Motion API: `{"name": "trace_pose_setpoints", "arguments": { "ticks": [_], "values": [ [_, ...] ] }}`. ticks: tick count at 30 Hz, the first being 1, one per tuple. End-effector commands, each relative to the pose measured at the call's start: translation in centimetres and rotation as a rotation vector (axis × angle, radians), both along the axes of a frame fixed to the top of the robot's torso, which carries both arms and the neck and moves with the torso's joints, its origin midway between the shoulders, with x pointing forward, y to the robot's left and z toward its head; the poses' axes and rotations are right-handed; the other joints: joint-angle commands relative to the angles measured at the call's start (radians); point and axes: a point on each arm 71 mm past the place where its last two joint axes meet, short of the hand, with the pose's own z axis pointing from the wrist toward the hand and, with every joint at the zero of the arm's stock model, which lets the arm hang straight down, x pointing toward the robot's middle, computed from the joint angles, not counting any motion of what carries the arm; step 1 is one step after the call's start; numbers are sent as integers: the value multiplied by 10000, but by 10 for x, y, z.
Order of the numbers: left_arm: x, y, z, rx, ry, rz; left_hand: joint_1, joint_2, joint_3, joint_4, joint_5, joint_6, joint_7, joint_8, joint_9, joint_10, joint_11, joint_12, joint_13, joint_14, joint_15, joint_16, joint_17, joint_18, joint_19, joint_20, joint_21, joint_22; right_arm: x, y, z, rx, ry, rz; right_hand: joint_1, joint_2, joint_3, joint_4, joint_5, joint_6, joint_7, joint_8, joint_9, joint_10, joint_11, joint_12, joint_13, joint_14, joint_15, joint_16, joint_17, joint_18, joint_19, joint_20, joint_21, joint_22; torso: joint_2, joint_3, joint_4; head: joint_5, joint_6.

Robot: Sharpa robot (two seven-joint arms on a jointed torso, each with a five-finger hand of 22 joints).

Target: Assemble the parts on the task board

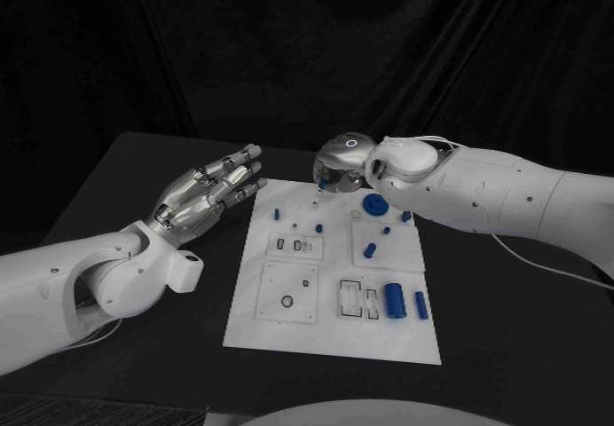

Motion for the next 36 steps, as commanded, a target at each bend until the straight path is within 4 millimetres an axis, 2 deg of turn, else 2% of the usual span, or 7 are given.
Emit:
{"name": "trace_pose_setpoints", "arguments": {
  "ticks": [1,3,8,15,22,29,36],
  "values": [
    [0,0,7,-526,-661,114,109,-33,327,-85,161,51,37,151,171,-63,102,-142,-114,52,72,106,20,-63,40,24,94,18,3,0,-3,-96,222,-290,281,198,379,-145,-103,59,-1,9,307,191,-65,-12,19,58,6,216,108,-340,10,60,255,183,94,-23,138,-142,63],
    [0,0,7,-523,-652,102,109,-33,327,-85,161,51,37,151,171,-63,102,-142,-114,52,72,106,20,-63,40,24,94,18,4,1,-3,-129,240,-331,281,199,377,-147,-123,49,-1,-3,308,187,-63,-34,14,47,12,211,106,-341,-1,66,251,187,98,-25,164,-190,60],
    [1,-1,7,-530,-625,42,113,-29,333,-90,167,62,37,152,173,-63,101,-142,-114,53,74,109,21,-66,43,25,97,19,6,2,-4,-189,285,-419,281,203,375,-150,-169,40,-1,-20,310,192,-62,-63,8,33,18,206,105,-342,-14,73,253,204,108,-32,175,-231,69],
    [1,-2,7,-538,-605,-10,118,-24,342,-96,172,62,39,152,172,-63,102,-142,-114,55,78,113,22,-68,47,26,101,21,7,0,-6,-259,377,-547,288,197,374,-162,-217,4,0,-60,308,174,-56,-127,-7,7,27,186,81,-339,-44,83,241,212,99,-20,149,-215,55],
    [1,-3,6,-550,-592,-59,124,-18,352,-102,176,60,42,152,172,-63,105,-142,-114,56,84,116,23,-71,51,29,104,24,7,-2,-7,-235,356,-595,291,198,376,-164,-222,-3,1,-67,307,172,-54,-136,-9,2,28,179,72,-340,-46,85,244,219,88,-15,160,-216,17],
    [2,-4,6,-565,-585,-114,128,-8,363,-107,177,58,47,151,171,-63,110,-142,-114,58,91,121,24,-73,54,32,107,25,5,-4,-7,-142,295,-547,308,209,388,-175,-213,-13,6,-82,307,173,-51,-161,-14,2,31,201,112,-342,-48,89,253,242,63,-38,158,-234,-16],
    [3,-5,6,-574,-572,-167,135,3,378,-114,178,53,52,149,170,-63,116,-142,-114,64,100,134,28,-77,58,35,111,27,3,-8,-11,-130,369,-623,320,211,396,-185,-192,-29,14,-101,306,164,-41,-190,-20,-5,34,197,106,-343,-52,92,260,260,48,-37,144,-248,-17]
  ]
}}
